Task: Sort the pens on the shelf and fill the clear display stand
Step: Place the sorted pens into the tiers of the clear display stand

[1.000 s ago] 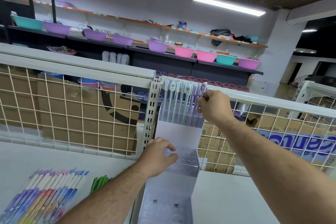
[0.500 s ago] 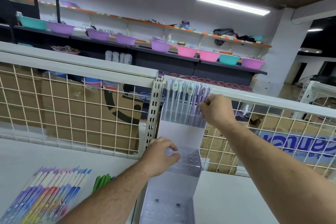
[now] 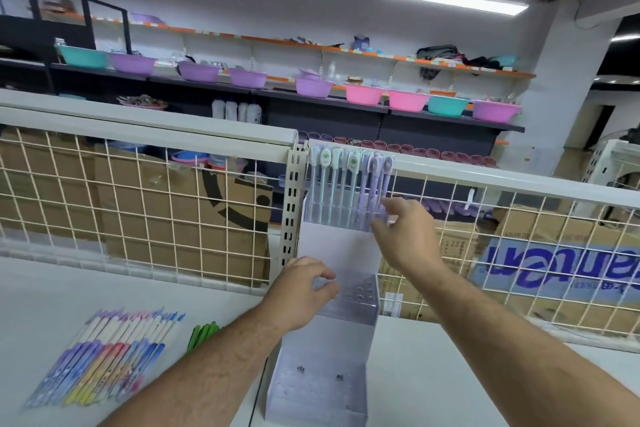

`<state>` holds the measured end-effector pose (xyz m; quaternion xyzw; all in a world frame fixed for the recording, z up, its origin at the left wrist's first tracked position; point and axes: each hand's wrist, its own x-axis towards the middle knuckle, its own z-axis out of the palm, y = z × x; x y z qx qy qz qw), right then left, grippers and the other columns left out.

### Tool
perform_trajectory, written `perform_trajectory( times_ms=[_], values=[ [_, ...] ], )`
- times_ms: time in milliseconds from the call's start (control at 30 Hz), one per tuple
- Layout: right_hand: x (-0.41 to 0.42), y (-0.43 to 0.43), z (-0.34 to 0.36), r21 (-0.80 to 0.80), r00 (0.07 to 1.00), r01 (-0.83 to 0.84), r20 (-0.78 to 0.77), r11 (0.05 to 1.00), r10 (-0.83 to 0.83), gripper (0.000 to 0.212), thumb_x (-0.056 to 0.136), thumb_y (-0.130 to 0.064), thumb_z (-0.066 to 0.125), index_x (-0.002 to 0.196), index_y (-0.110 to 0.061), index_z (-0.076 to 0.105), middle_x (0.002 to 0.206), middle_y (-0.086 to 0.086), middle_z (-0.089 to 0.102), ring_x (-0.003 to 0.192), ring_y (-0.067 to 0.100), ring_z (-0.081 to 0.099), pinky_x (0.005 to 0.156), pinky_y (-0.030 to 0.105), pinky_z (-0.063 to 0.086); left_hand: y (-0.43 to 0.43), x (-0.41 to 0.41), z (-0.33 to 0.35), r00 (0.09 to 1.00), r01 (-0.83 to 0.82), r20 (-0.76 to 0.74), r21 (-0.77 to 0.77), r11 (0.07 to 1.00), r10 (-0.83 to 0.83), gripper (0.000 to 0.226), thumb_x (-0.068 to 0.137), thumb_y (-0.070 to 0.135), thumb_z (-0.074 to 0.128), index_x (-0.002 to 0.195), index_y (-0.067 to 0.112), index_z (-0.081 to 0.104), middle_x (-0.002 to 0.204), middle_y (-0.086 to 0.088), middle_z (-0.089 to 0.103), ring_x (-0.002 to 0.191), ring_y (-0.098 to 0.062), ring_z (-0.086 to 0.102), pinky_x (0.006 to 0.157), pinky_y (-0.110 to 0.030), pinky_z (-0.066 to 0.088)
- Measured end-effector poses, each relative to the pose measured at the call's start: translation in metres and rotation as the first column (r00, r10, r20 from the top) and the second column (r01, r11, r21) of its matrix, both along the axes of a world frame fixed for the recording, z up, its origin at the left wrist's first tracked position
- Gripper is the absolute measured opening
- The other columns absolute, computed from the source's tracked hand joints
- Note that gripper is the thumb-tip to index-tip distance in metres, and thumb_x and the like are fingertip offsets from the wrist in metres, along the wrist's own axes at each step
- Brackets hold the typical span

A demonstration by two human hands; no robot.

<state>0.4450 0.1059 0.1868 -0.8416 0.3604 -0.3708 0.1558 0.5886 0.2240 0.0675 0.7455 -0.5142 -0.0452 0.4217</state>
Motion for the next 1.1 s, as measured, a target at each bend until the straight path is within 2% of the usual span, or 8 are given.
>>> perform_trajectory(
  times_ms=[67,133,300,400,533,667,833,1100],
  values=[
    [-0.007,0.005,-0.012,0.008,1.000,-0.024,-0.015,1.000,0.024,0.037,0.093,-0.030,0.063,0.128,-0.018,0.064,0.121,0.002,0.065,0.097,0.017,0.064,0.084,0.030,0.050,0.002,-0.004,-0.001,0.997,-0.071,0.010,-0.012,0.997,0.072,0.033,0.090,0.045,0.069,0.118,0.028,0.070,0.119,0.018,0.044,0.121,0.001,0.032,0.100,-0.015,0.022],
    [-0.013,0.012,-0.028,0.018,0.992,-0.067,-0.103,0.998,0.068,0.036,0.091,-0.035,0.064,0.125,-0.023,0.065,0.118,-0.004,0.068,0.095,0.015,0.064,0.077,0.027,0.045,0.004,-0.008,0.000,0.990,-0.139,0.017,-0.012,0.990,0.139,0.040,0.088,0.050,0.069,0.122,0.028,0.068,0.122,0.017,0.039,0.120,0.003,0.026,0.102,-0.018,0.022],
    [-0.024,0.026,-0.064,0.048,0.948,-0.139,-0.282,0.989,0.147,0.047,0.088,-0.045,0.062,0.132,-0.032,0.060,0.128,-0.004,0.061,0.112,0.018,0.060,0.079,0.029,0.044,0.013,-0.020,0.002,0.977,-0.212,0.040,0.010,0.977,0.212,0.039,0.089,0.050,0.068,0.119,0.026,0.066,0.122,0.013,0.047,0.125,-0.007,0.036,0.099,-0.019,0.028],
    [-0.028,0.026,-0.071,0.057,0.943,-0.174,-0.277,0.983,0.183,0.049,0.086,-0.046,0.062,0.133,-0.031,0.059,0.131,-0.003,0.060,0.119,0.020,0.057,0.087,0.034,0.049,0.023,-0.022,0.004,0.978,-0.205,0.051,0.032,0.978,0.204,0.037,0.087,0.045,0.071,0.119,0.027,0.066,0.122,0.013,0.047,0.128,-0.007,0.035,0.102,-0.019,0.027],
    [-0.031,0.028,-0.075,0.068,0.939,-0.209,-0.264,0.975,0.220,0.049,0.086,-0.042,0.065,0.133,-0.028,0.060,0.131,0.000,0.060,0.122,0.022,0.054,0.092,0.036,0.049,0.038,-0.022,0.005,0.980,-0.188,0.080,0.088,0.978,0.181,0.041,0.086,0.032,0.074,0.125,0.026,0.064,0.133,0.008,0.049,0.134,-0.011,0.036,0.109,-0.023,0.029],
    [-0.029,0.039,-0.078,0.044,0.932,-0.233,-0.276,0.971,0.236,0.049,0.088,-0.042,0.065,0.134,-0.027,0.059,0.131,0.001,0.060,0.122,0.023,0.054,0.093,0.035,0.048,0.054,-0.020,0.006,0.983,-0.178,0.056,0.090,0.980,0.174,0.042,0.087,0.032,0.072,0.128,0.028,0.062,0.128,0.016,0.046,0.127,-0.008,0.043,0.102,-0.019,0.033],
    [-0.014,0.069,-0.074,-0.079,0.926,-0.235,-0.322,0.969,0.199,0.047,0.090,-0.044,0.062,0.134,-0.029,0.059,0.131,0.000,0.061,0.122,0.024,0.053,0.091,0.036,0.047,0.080,-0.004,0.004,0.986,-0.169,0.021,0.097,0.981,0.167,0.044,0.086,0.037,0.069,0.129,0.036,0.060,0.130,0.013,0.051,0.118,-0.005,0.051,0.098,-0.023,0.040],
    [0.052,0.151,-0.090,-0.028,0.900,-0.275,-0.359,0.961,0.247,0.043,0.089,-0.041,0.064,0.128,-0.025,0.063,0.123,0.002,0.061,0.116,0.023,0.053,0.089,0.035,0.049,0.159,0.060,-0.013,0.987,-0.162,0.035,0.123,0.979,0.159,0.042,0.084,0.040,0.068,0.126,0.037,0.061,0.126,0.011,0.056,0.111,-0.008,0.055,0.094,-0.028,0.047]
  ],
)
